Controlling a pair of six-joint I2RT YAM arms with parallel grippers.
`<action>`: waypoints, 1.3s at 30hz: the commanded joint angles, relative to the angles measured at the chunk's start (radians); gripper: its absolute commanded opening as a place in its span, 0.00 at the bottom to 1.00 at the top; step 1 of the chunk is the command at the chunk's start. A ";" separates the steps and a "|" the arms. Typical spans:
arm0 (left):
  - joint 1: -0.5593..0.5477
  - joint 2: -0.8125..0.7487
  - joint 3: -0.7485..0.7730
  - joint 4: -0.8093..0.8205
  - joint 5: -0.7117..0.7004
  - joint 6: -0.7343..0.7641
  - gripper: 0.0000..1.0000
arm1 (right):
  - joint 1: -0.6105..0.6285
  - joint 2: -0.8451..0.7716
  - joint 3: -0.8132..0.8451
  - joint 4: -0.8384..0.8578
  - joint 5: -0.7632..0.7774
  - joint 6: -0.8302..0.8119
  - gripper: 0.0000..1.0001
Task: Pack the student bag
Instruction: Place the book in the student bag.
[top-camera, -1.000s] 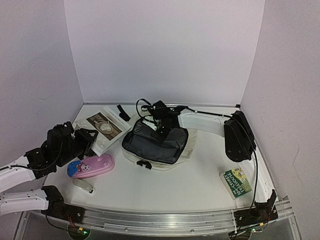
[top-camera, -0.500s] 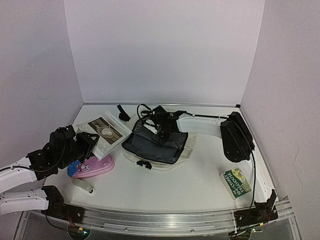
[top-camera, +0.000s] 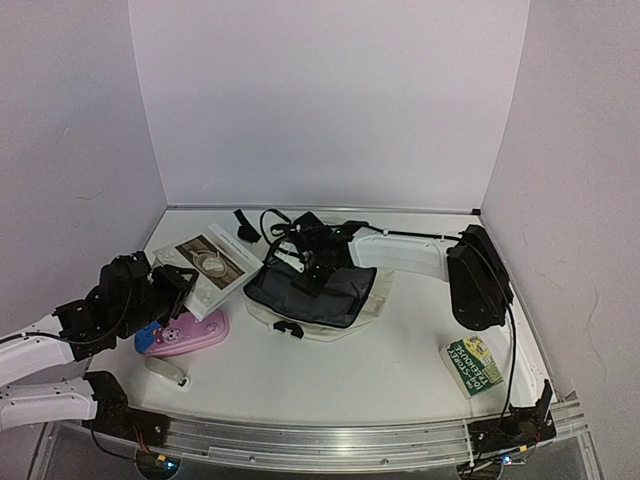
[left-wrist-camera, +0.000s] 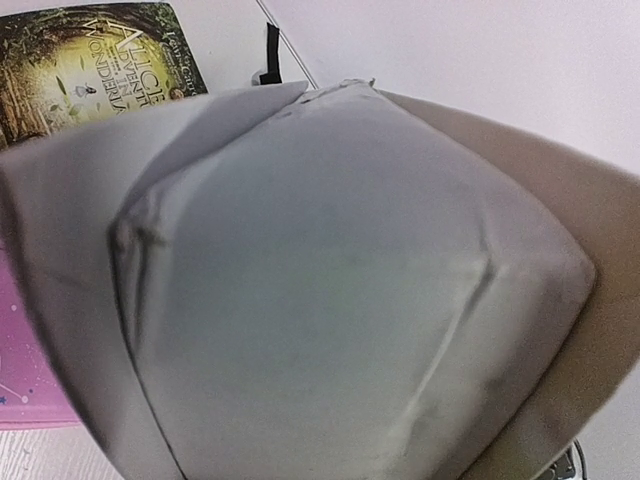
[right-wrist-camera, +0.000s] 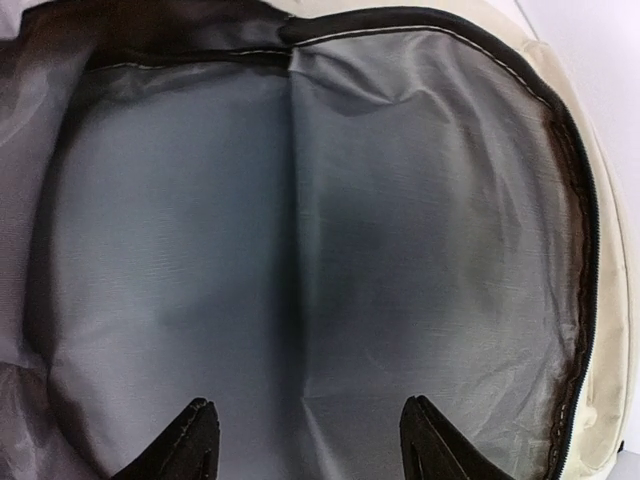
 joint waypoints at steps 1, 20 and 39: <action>0.002 -0.035 -0.006 0.058 -0.032 0.004 0.00 | -0.001 0.074 0.058 -0.012 0.122 -0.041 0.60; 0.002 -0.010 -0.019 0.088 -0.019 0.006 0.00 | -0.003 0.099 0.050 0.161 0.401 -0.157 0.16; 0.002 0.390 -0.044 0.672 0.403 0.084 0.00 | -0.061 -0.108 0.200 0.007 0.185 0.136 0.00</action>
